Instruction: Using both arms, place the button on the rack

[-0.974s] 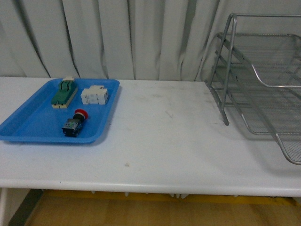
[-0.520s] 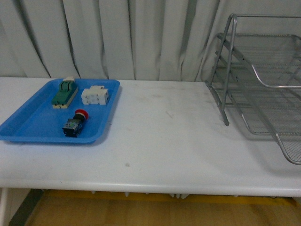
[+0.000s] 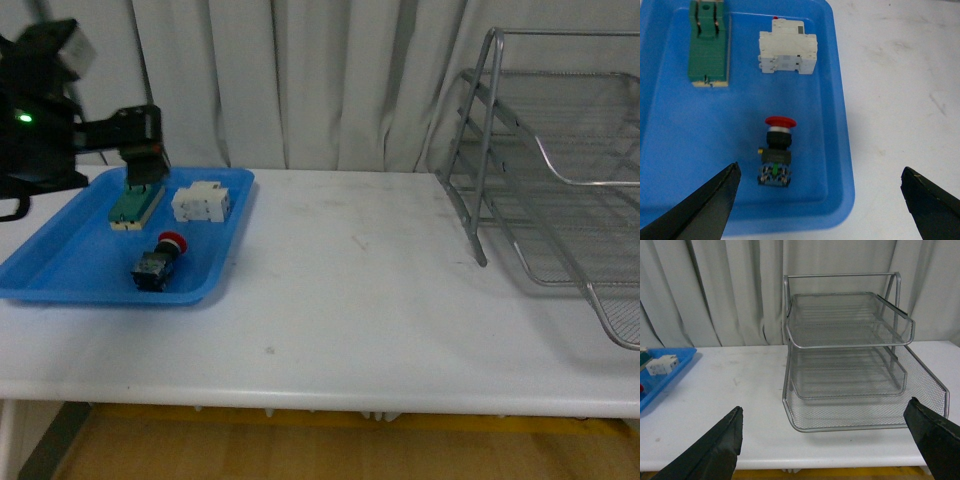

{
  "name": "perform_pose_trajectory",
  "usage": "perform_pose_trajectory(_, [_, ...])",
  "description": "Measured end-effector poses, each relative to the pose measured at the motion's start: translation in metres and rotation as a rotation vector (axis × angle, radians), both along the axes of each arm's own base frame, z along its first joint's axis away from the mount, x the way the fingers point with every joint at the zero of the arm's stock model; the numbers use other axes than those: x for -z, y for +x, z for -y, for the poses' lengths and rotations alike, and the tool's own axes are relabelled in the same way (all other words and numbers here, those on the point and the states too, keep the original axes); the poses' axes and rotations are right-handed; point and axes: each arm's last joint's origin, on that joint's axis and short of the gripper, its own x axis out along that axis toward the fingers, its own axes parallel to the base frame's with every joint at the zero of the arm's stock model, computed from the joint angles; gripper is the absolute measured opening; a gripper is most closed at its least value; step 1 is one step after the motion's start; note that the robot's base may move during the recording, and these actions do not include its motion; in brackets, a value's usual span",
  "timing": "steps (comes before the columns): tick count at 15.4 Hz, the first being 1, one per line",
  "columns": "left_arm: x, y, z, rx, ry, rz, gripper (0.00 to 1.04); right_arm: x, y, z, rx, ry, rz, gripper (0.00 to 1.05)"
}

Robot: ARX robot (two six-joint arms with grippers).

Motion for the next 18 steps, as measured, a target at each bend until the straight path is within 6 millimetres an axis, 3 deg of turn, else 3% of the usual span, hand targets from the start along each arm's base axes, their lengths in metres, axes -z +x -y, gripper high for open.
perform_pose_trajectory(3, [0.015,0.054,0.013,0.034,0.076,-0.093,0.98,0.000,0.000,0.000,0.000,0.000,0.000,0.98])
perform_pose_trajectory(6, [0.039,0.078,0.005,0.006,0.125,-0.191,0.98,0.000,0.000,0.000,0.000,0.000,0.000,0.98])
perform_pose_trajectory(8, [0.052,0.080,-0.002,0.009,0.168,-0.221,0.98,0.000,0.000,0.000,0.000,0.000,0.000,0.98])
perform_pose_trajectory(11, [0.055,0.080,-0.009,0.086,0.175,-0.206,0.98,0.000,0.000,0.000,0.000,0.000,0.000,0.98])
perform_pose_trajectory(14, [0.069,0.069,-0.012,0.170,0.195,-0.258,0.98,0.000,0.000,0.000,0.000,0.000,0.000,0.98])
perform_pose_trajectory(18, [0.071,0.069,-0.013,0.178,0.223,-0.246,0.98,0.000,0.000,0.000,0.000,0.000,0.000,0.98])
